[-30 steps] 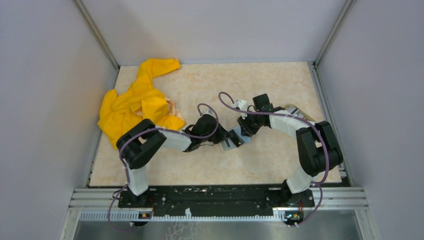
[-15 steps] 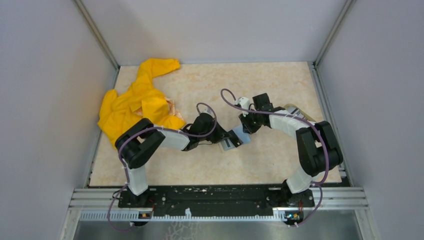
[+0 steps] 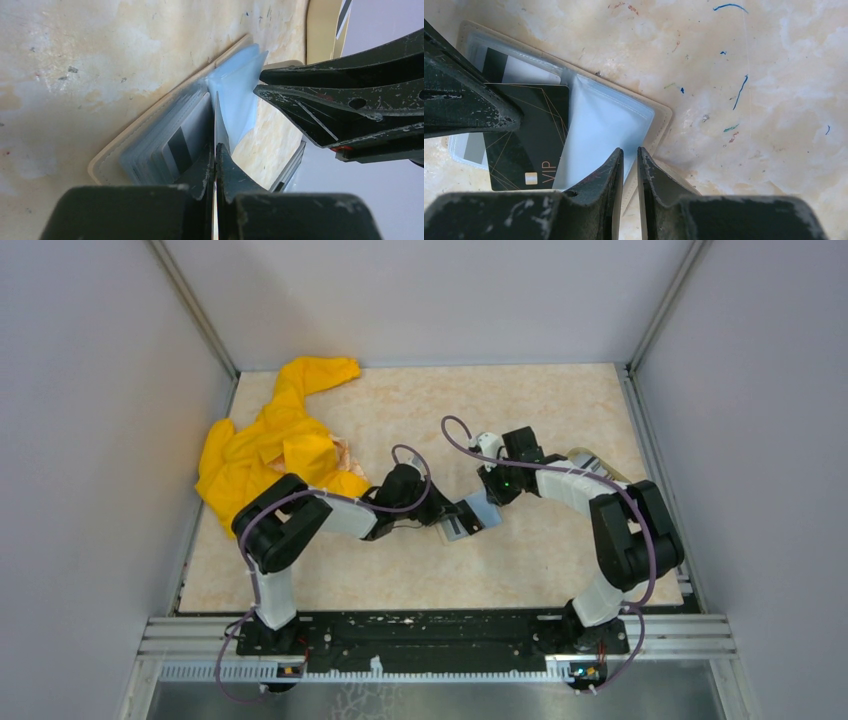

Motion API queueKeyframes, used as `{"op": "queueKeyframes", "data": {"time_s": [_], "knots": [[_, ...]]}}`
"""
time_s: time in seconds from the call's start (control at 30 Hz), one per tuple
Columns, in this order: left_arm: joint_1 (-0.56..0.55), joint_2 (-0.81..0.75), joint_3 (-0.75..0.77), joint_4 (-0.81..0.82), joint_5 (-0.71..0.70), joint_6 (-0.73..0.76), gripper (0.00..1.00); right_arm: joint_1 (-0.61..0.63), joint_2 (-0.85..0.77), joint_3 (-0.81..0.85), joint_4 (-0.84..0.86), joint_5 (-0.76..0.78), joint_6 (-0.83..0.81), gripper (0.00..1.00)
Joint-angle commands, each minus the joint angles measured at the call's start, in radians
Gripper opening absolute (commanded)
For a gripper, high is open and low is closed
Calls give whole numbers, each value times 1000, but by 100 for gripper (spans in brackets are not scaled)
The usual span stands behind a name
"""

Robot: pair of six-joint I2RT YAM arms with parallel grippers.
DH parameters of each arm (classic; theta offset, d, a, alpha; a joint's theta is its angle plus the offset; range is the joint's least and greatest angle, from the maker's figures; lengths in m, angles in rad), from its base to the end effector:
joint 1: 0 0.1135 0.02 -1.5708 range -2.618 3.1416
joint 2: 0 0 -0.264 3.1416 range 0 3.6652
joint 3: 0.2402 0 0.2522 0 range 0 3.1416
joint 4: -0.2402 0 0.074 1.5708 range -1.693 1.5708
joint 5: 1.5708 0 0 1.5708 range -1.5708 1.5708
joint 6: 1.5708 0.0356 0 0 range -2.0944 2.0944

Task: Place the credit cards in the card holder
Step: Insert the credit card into the card holder.

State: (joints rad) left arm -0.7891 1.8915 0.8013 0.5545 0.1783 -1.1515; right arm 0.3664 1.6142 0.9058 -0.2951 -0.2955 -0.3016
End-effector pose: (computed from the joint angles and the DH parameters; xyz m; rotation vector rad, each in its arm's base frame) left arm 0.2515 -0.2624 0.1189 -0.3125 2.3835 -1.2490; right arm 0.2900 0.1224 0.1723 -0.9428 2.3787 0.4044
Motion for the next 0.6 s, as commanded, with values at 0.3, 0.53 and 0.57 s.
{"op": "queueKeyframes", "data": {"time_s": [0.3, 0.53, 0.57], "knots": [[38, 84, 8, 28, 92, 0, 0, 9, 9, 41, 36, 18, 28, 17], [50, 116, 23, 43, 119, -18, 0, 9, 4, 45, 36, 13, 30, 17], [51, 120, 25, 45, 122, -20, 0, 9, 4, 45, 36, 12, 30, 17]]}}
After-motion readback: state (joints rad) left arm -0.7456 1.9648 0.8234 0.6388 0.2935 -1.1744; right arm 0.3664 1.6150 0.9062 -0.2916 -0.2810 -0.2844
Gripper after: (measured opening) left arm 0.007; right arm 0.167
